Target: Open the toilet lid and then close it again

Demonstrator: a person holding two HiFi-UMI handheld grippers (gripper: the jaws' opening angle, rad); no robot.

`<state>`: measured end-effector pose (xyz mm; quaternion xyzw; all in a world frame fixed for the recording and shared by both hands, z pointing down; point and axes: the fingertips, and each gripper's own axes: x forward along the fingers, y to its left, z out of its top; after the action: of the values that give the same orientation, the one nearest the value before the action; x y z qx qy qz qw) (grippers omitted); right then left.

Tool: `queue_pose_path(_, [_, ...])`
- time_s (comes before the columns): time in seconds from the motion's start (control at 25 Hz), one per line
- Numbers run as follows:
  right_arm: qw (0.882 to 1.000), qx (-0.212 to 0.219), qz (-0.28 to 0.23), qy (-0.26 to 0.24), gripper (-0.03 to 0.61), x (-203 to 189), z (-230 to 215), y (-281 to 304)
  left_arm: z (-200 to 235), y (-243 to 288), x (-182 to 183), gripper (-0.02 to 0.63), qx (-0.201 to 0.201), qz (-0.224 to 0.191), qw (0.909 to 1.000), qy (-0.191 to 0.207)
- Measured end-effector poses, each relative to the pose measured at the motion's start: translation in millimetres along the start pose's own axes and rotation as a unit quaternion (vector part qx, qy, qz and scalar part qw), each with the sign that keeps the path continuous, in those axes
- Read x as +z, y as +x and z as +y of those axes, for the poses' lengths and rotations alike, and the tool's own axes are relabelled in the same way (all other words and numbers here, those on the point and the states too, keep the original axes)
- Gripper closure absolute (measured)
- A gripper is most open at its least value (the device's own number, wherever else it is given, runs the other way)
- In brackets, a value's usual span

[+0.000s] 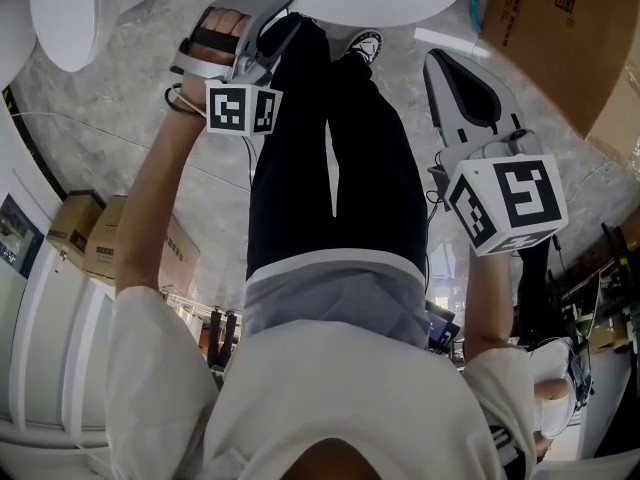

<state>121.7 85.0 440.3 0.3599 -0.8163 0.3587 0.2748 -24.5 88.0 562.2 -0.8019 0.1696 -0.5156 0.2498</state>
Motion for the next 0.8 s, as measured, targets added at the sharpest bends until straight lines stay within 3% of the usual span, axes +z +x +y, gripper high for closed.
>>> queue_pose_path(0.8, [1.0,-0.004,0.012,0.02,0.568,-4.0,-13.1,5.6,-49.6,36.9,-19.1,0.42,-0.098,0.041,0.994,-0.027])
